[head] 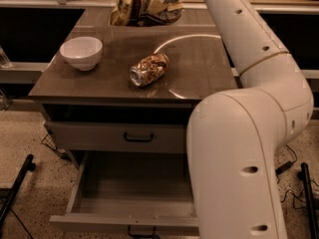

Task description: Place brown chip bag into middle drawer

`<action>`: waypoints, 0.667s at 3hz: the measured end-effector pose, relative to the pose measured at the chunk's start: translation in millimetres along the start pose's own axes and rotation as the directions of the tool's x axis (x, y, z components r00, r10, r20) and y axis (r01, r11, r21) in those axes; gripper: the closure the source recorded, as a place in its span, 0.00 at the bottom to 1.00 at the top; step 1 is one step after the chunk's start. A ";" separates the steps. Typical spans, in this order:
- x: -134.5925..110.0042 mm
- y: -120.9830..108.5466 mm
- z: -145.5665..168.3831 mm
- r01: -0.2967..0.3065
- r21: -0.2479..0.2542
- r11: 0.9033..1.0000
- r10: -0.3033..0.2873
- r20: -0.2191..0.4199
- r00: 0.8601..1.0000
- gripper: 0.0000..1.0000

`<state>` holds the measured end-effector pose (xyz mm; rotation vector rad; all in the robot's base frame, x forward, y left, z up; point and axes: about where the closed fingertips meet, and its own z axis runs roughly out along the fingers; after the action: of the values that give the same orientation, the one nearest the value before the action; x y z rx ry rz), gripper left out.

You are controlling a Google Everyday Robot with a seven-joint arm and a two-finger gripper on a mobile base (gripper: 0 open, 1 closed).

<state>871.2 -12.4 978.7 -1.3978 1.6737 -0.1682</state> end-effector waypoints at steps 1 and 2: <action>-9.5 -20.0 -52.7 -0.001 0.028 1.000 0.000 0.025 1.000 1.00; 1.9 -25.8 -101.8 -0.008 0.038 0.999 0.009 -0.024 1.000 1.00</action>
Offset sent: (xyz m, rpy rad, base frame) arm -0.1038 -0.0972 0.1052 -0.0447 -0.0119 -0.0979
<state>818.2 -66.6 1051.4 -1.3650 1.6883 -0.2117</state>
